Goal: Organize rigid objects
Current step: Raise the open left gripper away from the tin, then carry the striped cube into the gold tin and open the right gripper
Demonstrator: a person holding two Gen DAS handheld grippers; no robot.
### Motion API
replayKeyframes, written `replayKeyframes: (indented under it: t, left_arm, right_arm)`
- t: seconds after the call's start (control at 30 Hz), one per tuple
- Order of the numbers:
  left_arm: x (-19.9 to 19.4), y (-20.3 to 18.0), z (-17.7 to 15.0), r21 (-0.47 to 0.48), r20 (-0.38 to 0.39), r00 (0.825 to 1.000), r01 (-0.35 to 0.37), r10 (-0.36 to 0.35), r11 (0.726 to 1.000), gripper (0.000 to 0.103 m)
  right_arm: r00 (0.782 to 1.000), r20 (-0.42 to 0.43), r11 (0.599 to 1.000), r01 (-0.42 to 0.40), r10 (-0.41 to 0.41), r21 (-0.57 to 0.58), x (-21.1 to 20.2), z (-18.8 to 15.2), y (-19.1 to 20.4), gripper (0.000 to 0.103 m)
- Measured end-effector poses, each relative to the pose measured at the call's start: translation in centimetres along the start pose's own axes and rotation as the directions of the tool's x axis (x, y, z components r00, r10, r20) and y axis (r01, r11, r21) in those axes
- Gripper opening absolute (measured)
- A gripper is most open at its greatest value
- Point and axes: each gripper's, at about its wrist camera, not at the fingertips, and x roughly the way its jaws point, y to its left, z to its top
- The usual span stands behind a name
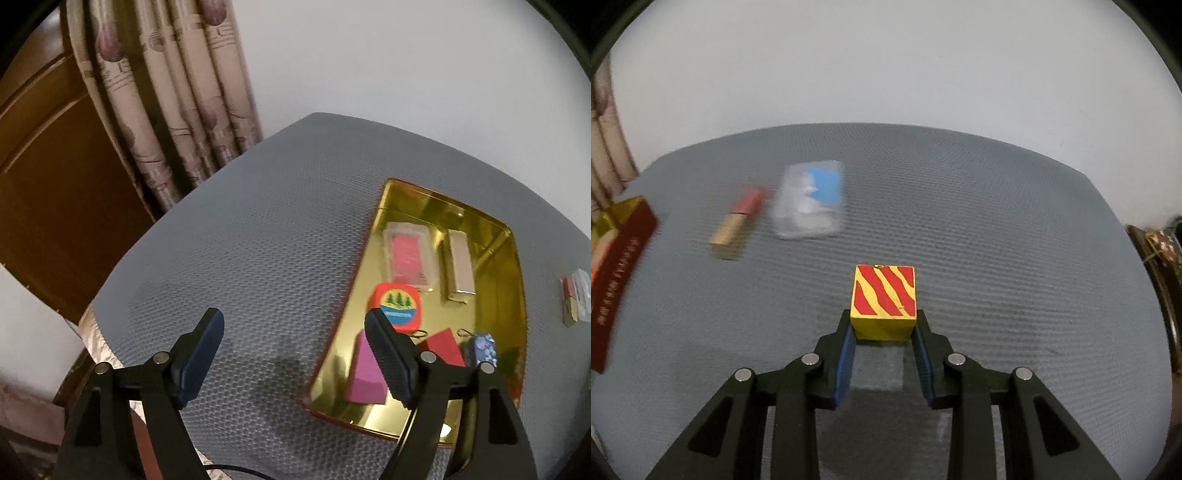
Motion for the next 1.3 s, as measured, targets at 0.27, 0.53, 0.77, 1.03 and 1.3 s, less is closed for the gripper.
replayKeyframes:
  t: [0.27, 0.53, 0.77, 1.03, 1.3]
  left_arm:
    - [0.5, 0.7, 0.1, -0.024, -0.023, 1.000, 0.012, -0.013, 1.000, 0.076]
    - [0.8, 1.4, 0.1, -0.054, -0.035, 0.999, 0.023, -0.024, 0.998, 0.076]
    - [0.9, 2.2, 0.3, -0.083, -0.038, 0.999, 0.012, -0.016, 0.996, 0.076]
    - [0.9, 2.4, 0.4, -0.092, -0.035, 0.999, 0.014, -0.017, 0.996, 0.076]
    - [1.3, 2.7, 0.6, -0.098, -0.048, 0.999, 0.017, -0.021, 0.995, 0.076]
  right_arm:
    - [0.989, 0.043, 0.982, -0.137, 0.144, -0.133, -4.4, 0.6, 7.4, 0.030]
    - [0.947, 0.035, 0.912, -0.296, 0.318, -0.285, -8.1, 2.7, 17.1, 0.030]
    - [0.921, -0.012, 0.845, -0.362, 0.389, -0.394, -12.7, 5.0, 23.5, 0.030]
    - [0.924, -0.071, 0.809, -0.363, 0.375, -0.462, -11.0, 5.9, 29.2, 0.030]
    - [0.931, -0.111, 0.808, -0.358, 0.348, -0.467, -8.9, 6.4, 30.0, 0.030]
